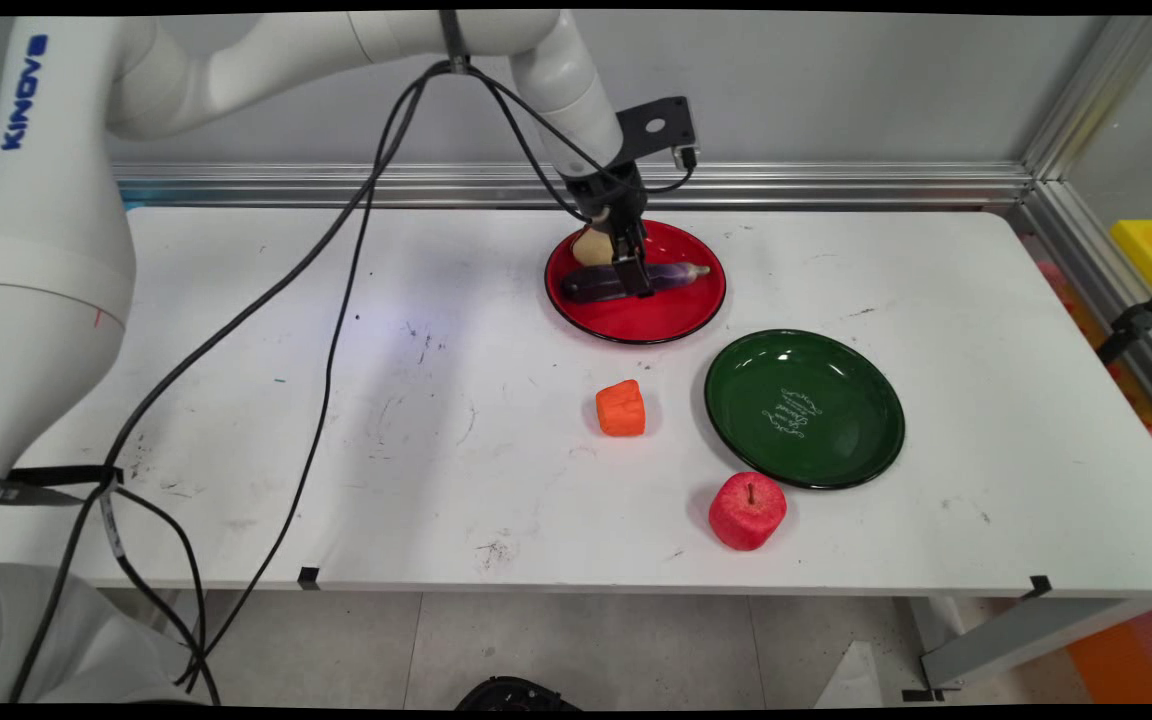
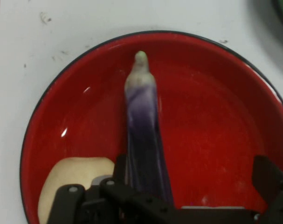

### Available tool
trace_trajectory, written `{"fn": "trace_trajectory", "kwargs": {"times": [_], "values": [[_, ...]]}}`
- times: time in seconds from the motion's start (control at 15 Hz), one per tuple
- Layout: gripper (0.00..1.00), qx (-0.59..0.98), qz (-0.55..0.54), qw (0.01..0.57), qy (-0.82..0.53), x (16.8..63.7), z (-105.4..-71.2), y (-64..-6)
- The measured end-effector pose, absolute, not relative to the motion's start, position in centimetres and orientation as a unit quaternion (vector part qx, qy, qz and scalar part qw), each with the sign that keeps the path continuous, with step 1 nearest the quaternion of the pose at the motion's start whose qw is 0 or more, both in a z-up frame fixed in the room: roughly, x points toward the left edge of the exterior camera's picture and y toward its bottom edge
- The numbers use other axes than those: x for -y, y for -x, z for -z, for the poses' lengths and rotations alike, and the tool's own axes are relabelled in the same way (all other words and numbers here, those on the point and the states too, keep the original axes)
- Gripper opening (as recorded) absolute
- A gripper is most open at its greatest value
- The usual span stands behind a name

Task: Pick up the eggplant from the red plate

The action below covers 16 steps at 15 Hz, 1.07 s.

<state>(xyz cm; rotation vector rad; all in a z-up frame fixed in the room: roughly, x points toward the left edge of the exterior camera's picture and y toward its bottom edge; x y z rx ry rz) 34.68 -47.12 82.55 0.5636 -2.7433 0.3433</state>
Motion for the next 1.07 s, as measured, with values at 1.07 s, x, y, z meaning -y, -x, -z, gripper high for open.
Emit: {"fn": "trace_trajectory", "kwargs": {"times": [1.07], "values": [[1.0,0.955,-0.128,0.172,-0.206,50.7,-78.2,-33.6]]}}
